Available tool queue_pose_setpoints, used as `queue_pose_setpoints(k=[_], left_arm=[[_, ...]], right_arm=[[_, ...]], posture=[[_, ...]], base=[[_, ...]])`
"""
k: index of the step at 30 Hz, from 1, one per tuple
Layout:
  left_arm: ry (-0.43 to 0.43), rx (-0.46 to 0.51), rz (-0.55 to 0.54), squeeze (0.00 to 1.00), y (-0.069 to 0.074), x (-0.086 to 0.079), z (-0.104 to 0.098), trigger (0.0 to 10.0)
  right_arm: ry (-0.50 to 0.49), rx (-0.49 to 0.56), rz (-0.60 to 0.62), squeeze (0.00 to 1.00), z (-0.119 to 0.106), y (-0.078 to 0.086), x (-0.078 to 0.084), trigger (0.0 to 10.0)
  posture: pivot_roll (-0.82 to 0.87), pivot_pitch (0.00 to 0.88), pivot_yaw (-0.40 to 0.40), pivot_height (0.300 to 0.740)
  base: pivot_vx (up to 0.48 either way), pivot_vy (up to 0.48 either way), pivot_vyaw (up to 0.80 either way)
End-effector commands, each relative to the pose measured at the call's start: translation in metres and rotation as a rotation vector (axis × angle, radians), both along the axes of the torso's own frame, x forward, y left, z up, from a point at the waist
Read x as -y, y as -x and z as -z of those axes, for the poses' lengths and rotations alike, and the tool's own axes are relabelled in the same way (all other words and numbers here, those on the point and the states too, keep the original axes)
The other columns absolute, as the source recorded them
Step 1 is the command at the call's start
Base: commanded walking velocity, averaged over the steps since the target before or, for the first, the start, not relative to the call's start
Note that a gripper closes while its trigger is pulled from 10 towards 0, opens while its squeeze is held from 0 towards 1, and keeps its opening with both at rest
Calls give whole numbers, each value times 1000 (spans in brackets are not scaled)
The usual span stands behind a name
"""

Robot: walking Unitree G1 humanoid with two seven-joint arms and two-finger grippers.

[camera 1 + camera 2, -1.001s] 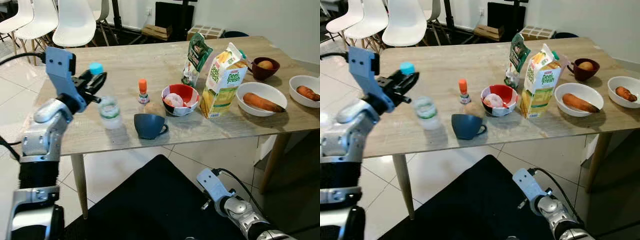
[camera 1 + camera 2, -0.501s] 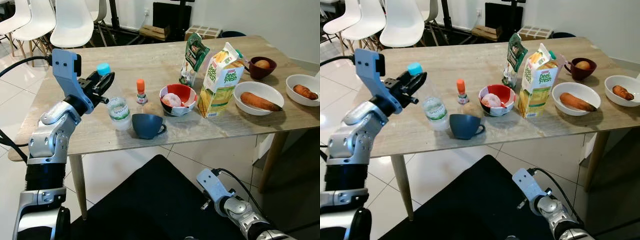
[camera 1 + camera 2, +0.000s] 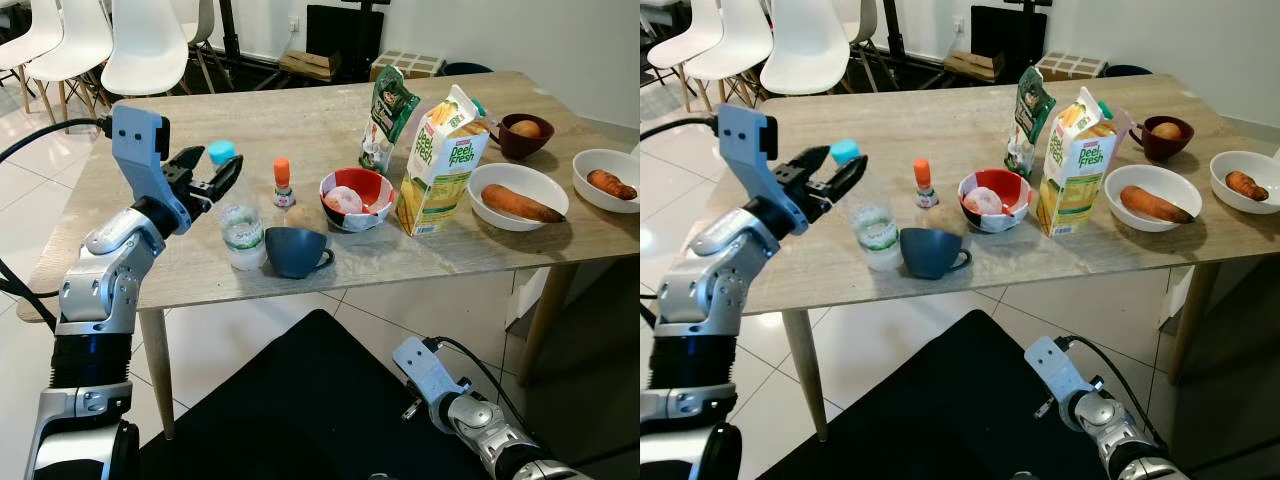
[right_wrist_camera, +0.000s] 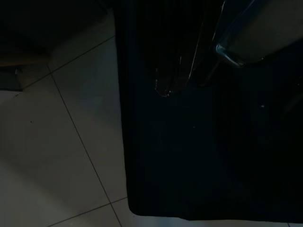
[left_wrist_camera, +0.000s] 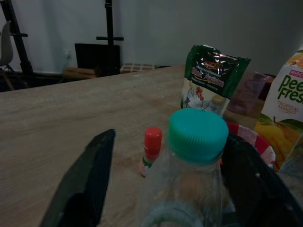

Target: Restocking fridge

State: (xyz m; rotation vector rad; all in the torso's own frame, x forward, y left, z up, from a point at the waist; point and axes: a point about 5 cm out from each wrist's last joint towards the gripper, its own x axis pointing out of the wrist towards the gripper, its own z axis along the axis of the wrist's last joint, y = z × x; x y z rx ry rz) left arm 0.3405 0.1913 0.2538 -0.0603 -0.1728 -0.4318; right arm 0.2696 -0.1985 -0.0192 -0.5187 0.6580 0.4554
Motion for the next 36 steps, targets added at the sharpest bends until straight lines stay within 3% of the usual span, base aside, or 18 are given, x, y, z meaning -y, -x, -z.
queue_pose_setpoints(k=[1,7,12,18,22,23,26,29,30,33,36], left_arm=[[-22,-14,-3,0,1,-1,2,10000],[-34,34,10,0,4,-4,-14,10000],[-49,99,193,0,21,-7,-30,10000],[-53,110,306,0,38,-14,-35,10000],[-11,150,381,0,51,-14,-48,10000],[9,160,448,0,58,-8,-52,10000],[10,160,471,0,59,-6,-53,10000],[3,115,459,0,56,1,-37,10000],[3,115,459,0,56,1,-37,10000],[16,55,434,0,51,8,-19,10000],[16,38,439,0,50,12,-13,10000]], right_arm=[[-1,-21,8,0,5,6,0,10000],[-1,-22,9,0,5,6,1,10000],[-127,-34,-35,0,1,7,0,10000],[-212,-63,-127,0,-2,13,2,10000],[-297,-89,-196,0,-5,18,4,10000],[-379,-114,-249,0,-10,20,4,10000],[-411,-120,-269,0,-13,21,3,10000],[-642,-130,-365,0,-37,18,-1,10000],[-642,-130,-365,0,-37,18,-1,10000],[-820,-114,-498,0,-70,16,-12,10000],[-876,-77,-529,0,-84,12,-17,10000]], posture=[[-61,110,50,740],[-62,107,49,740],[-61,105,48,740],[-67,104,49,740],[-60,105,46,740],[-59,107,47,740],[-59,107,47,740],[-70,111,56,740],[-70,111,56,740],[-75,110,61,740],[-75,107,62,740]], base=[[0,0,0],[0,0,0],[0,0,0],[0,0,0],[0,0,0],[0,0,0],[0,0,0],[0,0,0],[0,0,0],[0,0,0],[0,0,0]])
